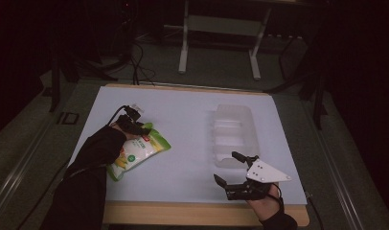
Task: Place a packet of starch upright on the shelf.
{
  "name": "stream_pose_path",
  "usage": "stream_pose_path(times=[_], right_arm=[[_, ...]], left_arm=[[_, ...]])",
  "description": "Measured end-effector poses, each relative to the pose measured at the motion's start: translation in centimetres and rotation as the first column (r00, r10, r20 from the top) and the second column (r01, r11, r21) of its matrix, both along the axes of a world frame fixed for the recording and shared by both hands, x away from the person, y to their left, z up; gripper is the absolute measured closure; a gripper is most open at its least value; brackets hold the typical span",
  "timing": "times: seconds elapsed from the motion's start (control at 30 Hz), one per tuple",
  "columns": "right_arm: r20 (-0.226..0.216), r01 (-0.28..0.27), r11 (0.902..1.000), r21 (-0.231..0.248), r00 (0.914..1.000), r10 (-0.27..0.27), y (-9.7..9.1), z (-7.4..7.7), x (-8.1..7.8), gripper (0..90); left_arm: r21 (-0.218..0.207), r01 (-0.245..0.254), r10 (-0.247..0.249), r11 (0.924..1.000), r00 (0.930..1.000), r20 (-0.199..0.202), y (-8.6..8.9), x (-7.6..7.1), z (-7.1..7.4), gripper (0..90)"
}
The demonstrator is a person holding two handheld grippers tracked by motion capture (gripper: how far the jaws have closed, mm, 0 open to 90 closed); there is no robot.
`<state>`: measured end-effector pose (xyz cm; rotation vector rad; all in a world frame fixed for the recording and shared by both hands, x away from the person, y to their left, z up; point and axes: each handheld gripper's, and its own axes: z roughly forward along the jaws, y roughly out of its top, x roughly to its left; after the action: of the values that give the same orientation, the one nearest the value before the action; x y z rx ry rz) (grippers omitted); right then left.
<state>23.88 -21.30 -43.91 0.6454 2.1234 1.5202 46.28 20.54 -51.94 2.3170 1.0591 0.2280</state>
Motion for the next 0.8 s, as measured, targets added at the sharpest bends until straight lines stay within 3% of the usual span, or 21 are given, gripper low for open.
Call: stream_pose_path(times=[0.07, 0.27, 0.6, 0.8], right_arm=[[-0.001, -0.002, 1.0, 0.0, 1.0, 0.002, 0.0, 0.0, 0.0, 10.2], [0.0, -0.005, 1.0, 0.002, 1.0, 0.005, 0.0, 0.0, 0.0, 13.0], [0.001, -0.001, 1.0, 0.008, 1.0, 0.001, -0.2, 0.1, 0.1, 14.2], [0.006, -0.003, 0.9999, 0.012, 1.0, 0.003, -0.2, 0.2, 0.0, 14.2]], left_arm=[[0.024, 0.009, -0.009, 0.9997, 0.9999, 0.008, -0.2, -0.1, 0.1, 61.6], [0.013, 0.034, -0.034, 0.9993, 0.9986, 0.04, -0.1, -0.8, -0.1, 76.7], [-0.012, 0.042, -0.041, 0.999, 0.996, 0.079, 0.5, -1.3, 1.0, 82.0], [-0.067, 0.036, -0.029, 0.9971, 0.9944, 0.102, 1.6, -1.9, 2.6, 83.2]])
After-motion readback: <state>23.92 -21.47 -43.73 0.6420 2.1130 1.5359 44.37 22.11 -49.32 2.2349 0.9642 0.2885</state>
